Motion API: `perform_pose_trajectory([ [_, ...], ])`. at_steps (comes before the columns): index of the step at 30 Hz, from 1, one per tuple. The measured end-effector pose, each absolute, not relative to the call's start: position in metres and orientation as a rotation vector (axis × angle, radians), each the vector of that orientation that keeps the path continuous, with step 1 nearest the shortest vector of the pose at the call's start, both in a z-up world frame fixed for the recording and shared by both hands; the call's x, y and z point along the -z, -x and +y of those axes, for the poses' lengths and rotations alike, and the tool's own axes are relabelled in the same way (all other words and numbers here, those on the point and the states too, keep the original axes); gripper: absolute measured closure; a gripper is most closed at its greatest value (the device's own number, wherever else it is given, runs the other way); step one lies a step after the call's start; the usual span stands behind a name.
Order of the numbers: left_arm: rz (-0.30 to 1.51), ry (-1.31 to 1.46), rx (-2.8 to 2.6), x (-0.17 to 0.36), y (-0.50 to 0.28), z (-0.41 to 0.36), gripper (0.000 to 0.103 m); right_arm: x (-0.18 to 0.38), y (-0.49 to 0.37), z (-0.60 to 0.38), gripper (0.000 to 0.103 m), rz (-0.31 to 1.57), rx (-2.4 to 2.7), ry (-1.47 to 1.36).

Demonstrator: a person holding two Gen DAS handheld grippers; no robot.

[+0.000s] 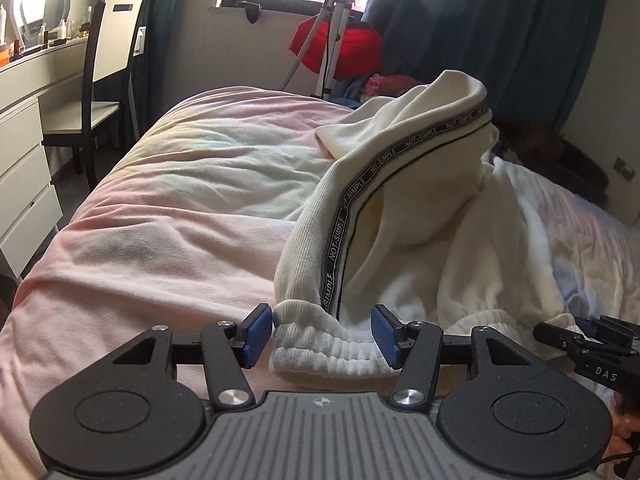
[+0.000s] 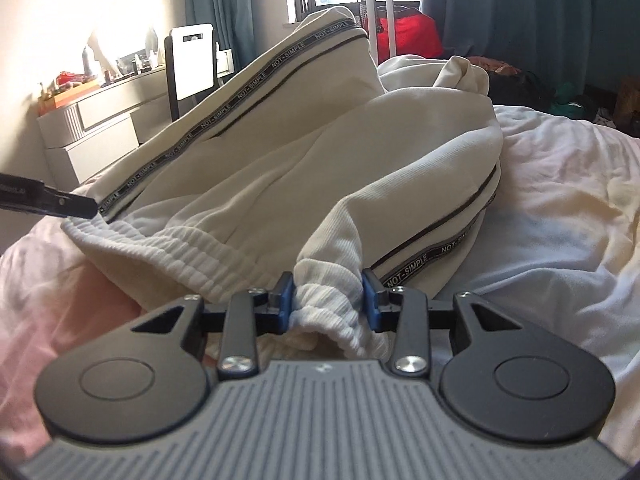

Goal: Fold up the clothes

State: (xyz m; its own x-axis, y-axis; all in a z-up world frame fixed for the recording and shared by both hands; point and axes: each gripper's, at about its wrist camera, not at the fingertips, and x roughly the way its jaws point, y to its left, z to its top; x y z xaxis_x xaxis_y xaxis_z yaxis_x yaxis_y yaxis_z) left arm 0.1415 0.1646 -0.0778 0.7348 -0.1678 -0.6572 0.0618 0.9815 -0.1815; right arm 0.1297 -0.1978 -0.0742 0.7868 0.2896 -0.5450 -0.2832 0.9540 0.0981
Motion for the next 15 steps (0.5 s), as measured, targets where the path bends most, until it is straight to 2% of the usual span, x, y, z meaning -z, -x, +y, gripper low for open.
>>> perform_pose_trajectory([
  [1, 0.743, 0.153, 0.113, 0.079, -0.144, 0.163, 0.047, 0.074, -0.130, -0.198, 0.064, 0.589, -0.308, -0.012],
  [3, 0.749, 0.184, 0.038, 0.079, -0.147, 0.166, 0.062, 0.074, -0.129, -0.199, 0.064, 0.590, -0.305, -0.017],
  [5, 0.781, 0.276, 0.020, 0.081, -0.152, 0.174, 0.064, 0.074, -0.129, -0.201, 0.064, 0.592, -0.302, -0.031],
  [8, 0.824, 0.253, 0.053, 0.085, -0.155, 0.170, 0.059, 0.074, -0.128, -0.204, 0.064, 0.595, -0.296, -0.051],
  [13, 0.790, 0.127, 0.081, 0.081, -0.146, 0.157, 0.059, 0.074, -0.127, -0.206, 0.064, 0.597, -0.286, -0.063],
  [14, 0.774, 0.094, 0.070, 0.080, -0.145, 0.154, 0.070, 0.074, -0.126, -0.204, 0.064, 0.595, -0.283, -0.050],
  [15, 0.759, 0.075, 0.075, 0.079, -0.142, 0.153, 0.075, 0.075, -0.126, -0.202, 0.064, 0.593, -0.279, -0.038],
])
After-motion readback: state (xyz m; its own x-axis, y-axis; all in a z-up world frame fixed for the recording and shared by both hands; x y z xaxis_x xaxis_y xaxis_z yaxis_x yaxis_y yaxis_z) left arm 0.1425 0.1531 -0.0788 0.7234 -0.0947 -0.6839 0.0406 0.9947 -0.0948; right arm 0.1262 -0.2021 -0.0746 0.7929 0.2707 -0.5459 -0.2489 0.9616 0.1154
